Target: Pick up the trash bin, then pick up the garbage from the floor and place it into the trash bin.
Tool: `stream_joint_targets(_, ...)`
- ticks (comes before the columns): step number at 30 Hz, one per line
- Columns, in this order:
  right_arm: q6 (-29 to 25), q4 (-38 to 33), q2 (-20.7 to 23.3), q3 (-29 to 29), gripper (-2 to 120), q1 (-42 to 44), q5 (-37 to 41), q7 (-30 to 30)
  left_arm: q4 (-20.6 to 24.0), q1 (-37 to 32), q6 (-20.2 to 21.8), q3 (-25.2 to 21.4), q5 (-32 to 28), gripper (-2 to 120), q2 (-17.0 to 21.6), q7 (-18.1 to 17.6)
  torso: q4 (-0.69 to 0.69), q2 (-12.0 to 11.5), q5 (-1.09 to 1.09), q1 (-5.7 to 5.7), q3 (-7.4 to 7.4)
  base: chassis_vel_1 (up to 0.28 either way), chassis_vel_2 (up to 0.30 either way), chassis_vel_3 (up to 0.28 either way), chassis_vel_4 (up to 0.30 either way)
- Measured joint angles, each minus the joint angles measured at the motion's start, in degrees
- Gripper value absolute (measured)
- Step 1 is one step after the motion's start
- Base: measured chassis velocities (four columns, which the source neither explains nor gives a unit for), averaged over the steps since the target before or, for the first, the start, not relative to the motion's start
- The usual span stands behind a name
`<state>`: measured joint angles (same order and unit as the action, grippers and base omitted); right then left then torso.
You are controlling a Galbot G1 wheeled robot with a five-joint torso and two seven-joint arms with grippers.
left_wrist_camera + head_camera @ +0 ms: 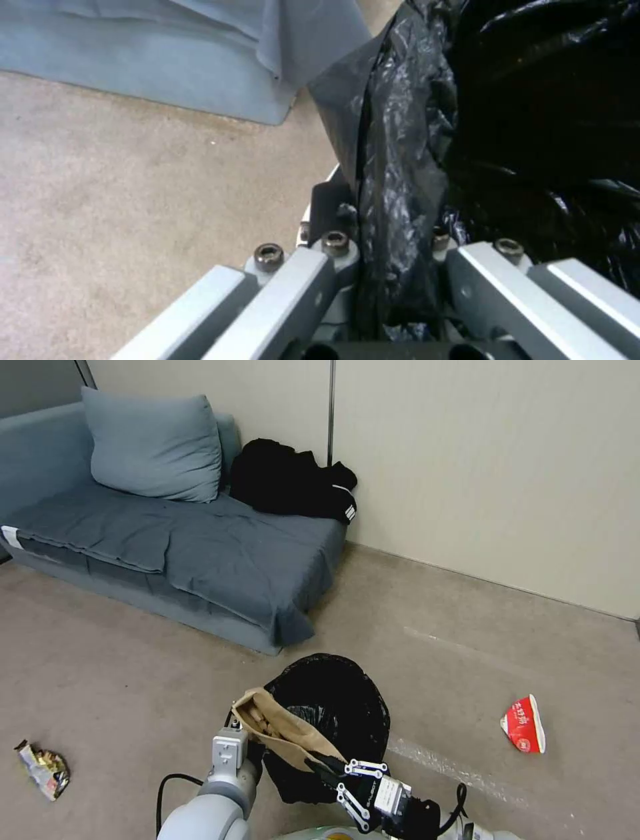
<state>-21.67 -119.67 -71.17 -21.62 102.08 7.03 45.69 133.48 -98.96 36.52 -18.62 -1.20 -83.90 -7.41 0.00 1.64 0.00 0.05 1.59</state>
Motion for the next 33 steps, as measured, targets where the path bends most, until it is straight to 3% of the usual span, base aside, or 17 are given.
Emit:
stream_joint_targets(21, 0.5, -1.8, 0.7, -3.2, 101, -0.9, 1.6, -1.0, 0.4, -0.7, 0.0, -0.1, 0.0, 1, 0.3, 0.0, 0.0, 0.0, 0.0, 0.0, 0.0, 0.0, 0.0, 0.0, 0.0)
stream_joint_targets(27, 0.8, -4.6, 0.9, -5.1, 111, -1.2, 3.0, -1.9, 0.3, -0.5, 0.0, -0.3, 0.0, 1, 0.3, 0.0, 0.0, 0.0, -0.01, 0.0, 0.0, 0.0, 0.0, 0.0, 0.0)
stream_joint_targets(33, 1.7, -10.0, -0.3, -7.9, 114, -1.1, 4.7, -8.2, -0.3, -0.2, 0.0, -0.7, -0.3, 1, 0.3, 0.0, 0.0, 0.0, 0.0, 0.0, 0.0, 0.0, 0.0, 0.0, 0.0)
